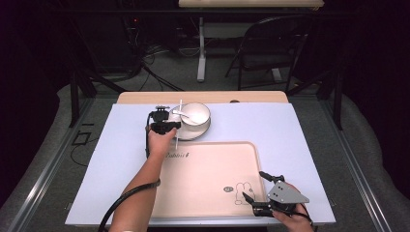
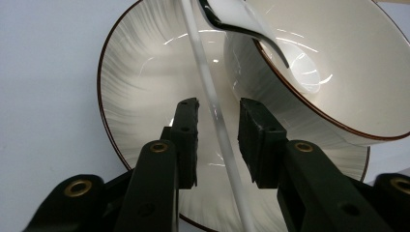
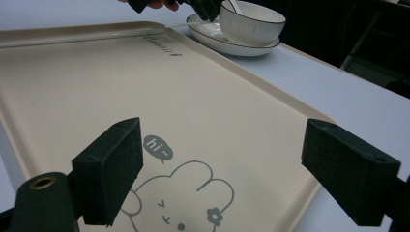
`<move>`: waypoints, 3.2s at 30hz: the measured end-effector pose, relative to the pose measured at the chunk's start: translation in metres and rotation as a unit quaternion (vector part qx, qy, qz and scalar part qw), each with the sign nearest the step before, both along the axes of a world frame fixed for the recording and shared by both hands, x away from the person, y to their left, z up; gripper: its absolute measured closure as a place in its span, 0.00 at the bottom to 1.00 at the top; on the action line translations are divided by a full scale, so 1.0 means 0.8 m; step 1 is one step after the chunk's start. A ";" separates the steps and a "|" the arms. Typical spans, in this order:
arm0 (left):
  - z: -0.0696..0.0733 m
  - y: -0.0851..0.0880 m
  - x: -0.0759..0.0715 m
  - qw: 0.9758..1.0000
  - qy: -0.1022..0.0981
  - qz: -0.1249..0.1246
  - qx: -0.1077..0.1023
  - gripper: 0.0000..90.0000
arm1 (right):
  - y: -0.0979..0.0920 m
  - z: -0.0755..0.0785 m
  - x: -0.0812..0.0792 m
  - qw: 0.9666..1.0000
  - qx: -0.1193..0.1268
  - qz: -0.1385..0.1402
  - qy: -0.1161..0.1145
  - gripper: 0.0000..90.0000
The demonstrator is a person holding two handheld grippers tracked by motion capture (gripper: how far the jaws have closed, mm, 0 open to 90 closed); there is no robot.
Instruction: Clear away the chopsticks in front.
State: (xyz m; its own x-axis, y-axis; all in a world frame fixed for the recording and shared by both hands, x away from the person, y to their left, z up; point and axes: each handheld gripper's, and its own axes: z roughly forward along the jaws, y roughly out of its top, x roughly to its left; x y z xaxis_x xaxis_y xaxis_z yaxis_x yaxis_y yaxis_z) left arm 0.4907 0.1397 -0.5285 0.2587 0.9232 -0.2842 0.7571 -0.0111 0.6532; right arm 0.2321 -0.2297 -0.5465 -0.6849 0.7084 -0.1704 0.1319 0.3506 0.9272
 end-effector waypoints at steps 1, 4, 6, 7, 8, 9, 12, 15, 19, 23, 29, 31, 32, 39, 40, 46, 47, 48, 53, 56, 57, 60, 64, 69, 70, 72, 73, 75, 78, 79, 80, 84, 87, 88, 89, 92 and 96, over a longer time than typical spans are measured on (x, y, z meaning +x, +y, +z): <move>-0.001 0.000 0.001 1.000 0.004 0.001 0.002 0.78 | 0.000 0.000 0.000 1.000 0.000 0.000 0.000 0.16; -0.003 0.000 0.004 1.000 0.013 0.004 -0.001 0.79 | 0.000 0.000 0.000 1.000 0.001 0.001 0.000 0.16; -0.005 0.000 0.005 1.000 0.019 0.006 -0.005 0.81 | 0.000 0.000 0.000 1.000 0.001 0.001 0.000 0.16; -0.005 -0.001 0.006 1.000 0.021 0.008 -0.009 0.81 | 0.000 0.000 0.000 1.000 0.001 0.001 0.000 0.16; -0.005 -0.001 0.007 1.000 0.026 0.009 -0.011 0.82 | 0.000 0.000 0.000 1.000 0.000 0.002 0.000 0.16; -0.006 -0.002 0.007 0.999 0.028 0.012 -0.014 0.83 | 0.000 0.000 0.000 1.000 0.000 0.002 0.000 0.16; -0.006 -0.004 0.009 0.999 0.042 0.015 -0.019 0.85 | 0.000 0.000 0.000 1.000 0.001 0.001 0.000 0.16; -0.005 -0.004 0.012 0.998 0.055 0.019 -0.019 0.88 | 0.000 0.000 0.000 1.000 0.001 0.001 0.000 0.16; -0.002 -0.004 0.015 0.997 0.073 0.028 -0.026 0.91 | 0.000 0.000 0.000 1.000 0.001 0.002 0.000 0.16; 0.000 -0.004 0.018 0.995 0.086 0.032 -0.022 0.93 | 0.000 0.000 0.000 1.000 0.000 0.002 -0.001 0.16; 0.002 -0.002 0.018 0.994 0.095 0.046 -0.028 0.94 | 0.000 0.000 0.000 1.000 0.001 0.002 -0.001 0.16; 0.003 0.000 0.016 0.994 0.093 0.049 -0.030 0.94 | 0.000 0.000 0.000 1.000 0.001 0.002 -0.001 0.16; 0.004 0.001 0.015 0.994 0.092 0.050 -0.032 0.94 | 0.000 0.000 0.000 1.000 0.001 0.002 -0.001 0.16; 0.012 0.016 0.007 0.994 0.080 0.061 -0.036 0.94 | 0.000 0.000 0.000 1.000 0.001 0.002 0.000 0.16; 0.013 0.019 0.006 0.994 0.079 0.062 -0.036 0.94 | 0.000 0.000 0.000 1.000 0.000 0.002 0.000 0.16; 0.019 0.036 -0.004 0.994 0.073 0.074 -0.039 0.94 | 0.001 0.000 0.001 1.000 0.001 0.003 -0.001 0.16; 0.020 0.039 -0.006 0.994 0.072 0.076 -0.040 0.94 | 0.001 0.000 0.001 1.000 0.001 0.004 -0.001 0.16; 0.021 0.042 -0.008 0.994 0.071 0.077 -0.041 0.94 | 0.001 0.000 0.001 1.000 0.002 0.004 0.000 0.16; 0.029 0.054 -0.017 0.994 0.063 0.080 -0.039 0.94 | 0.001 0.000 0.001 1.000 -0.001 0.006 -0.001 0.16; 0.035 0.060 -0.024 0.994 0.061 0.082 -0.041 0.94 | 0.001 0.001 0.001 1.000 0.004 0.005 0.000 0.16; 0.036 0.062 -0.026 0.994 0.060 0.082 -0.043 0.94 | 0.001 0.000 0.001 1.000 0.003 0.005 0.001 0.16; 0.041 0.067 -0.033 0.994 0.055 0.087 -0.043 0.94 | 0.000 0.001 0.001 1.000 0.003 0.007 0.001 0.16; 0.047 0.073 -0.043 0.994 0.053 0.088 -0.046 0.94 | 0.001 0.001 0.001 1.000 0.005 0.008 0.001 0.16; 0.049 0.076 -0.049 0.994 0.050 0.086 -0.046 0.94 | 0.002 0.001 0.001 1.000 0.004 0.008 0.000 0.16; 0.049 0.076 -0.049 0.994 0.050 0.086 -0.046 0.94 | 0.002 0.001 0.001 1.000 0.004 0.008 0.000 0.16; 0.049 0.076 -0.049 0.994 0.050 0.086 -0.046 0.94 | 0.002 0.001 0.001 1.000 0.004 0.008 0.000 0.16; 0.059 0.084 -0.065 0.994 0.041 0.087 -0.052 0.94 | 0.002 0.001 0.001 1.000 0.004 0.008 0.000 0.16; 0.062 0.086 -0.073 0.994 0.040 0.085 -0.053 0.94 | 0.000 0.001 0.002 1.000 0.004 0.005 0.000 0.16; 0.062 0.089 -0.082 0.994 0.039 0.083 -0.053 0.94 | 0.000 0.001 0.003 1.000 0.006 0.003 0.002 0.16; 0.062 0.090 -0.086 0.994 0.039 0.082 -0.054 0.94 | -0.001 0.001 0.003 1.000 0.007 0.004 0.002 0.16; 0.063 0.091 -0.090 0.994 0.039 0.083 -0.056 0.94 | -0.002 0.001 0.003 1.000 0.010 0.006 0.004 0.16; 0.066 0.096 -0.115 0.995 0.031 0.084 -0.052 0.94 | 0.000 0.002 0.002 1.000 0.013 0.010 0.004 0.16; 0.069 0.098 -0.127 0.995 0.025 0.081 -0.057 0.94 | 0.001 0.001 0.001 1.000 0.010 0.014 0.005 0.16; 0.070 0.098 -0.138 0.995 0.019 0.076 -0.062 0.94 | 0.001 0.001 0.000 1.000 0.009 0.013 0.001 0.16; 0.070 0.098 -0.138 0.995 0.019 0.076 -0.062 0.94 | 0.001 0.001 0.000 1.000 0.009 0.013 0.001 0.16; 0.071 0.097 -0.154 0.996 0.013 0.067 -0.063 0.94 | 0.000 0.001 0.001 1.000 0.009 0.012 0.001 0.16; 0.071 0.096 -0.177 0.996 0.006 0.057 -0.065 0.94 | 0.000 0.001 0.001 1.000 0.009 0.009 0.002 0.16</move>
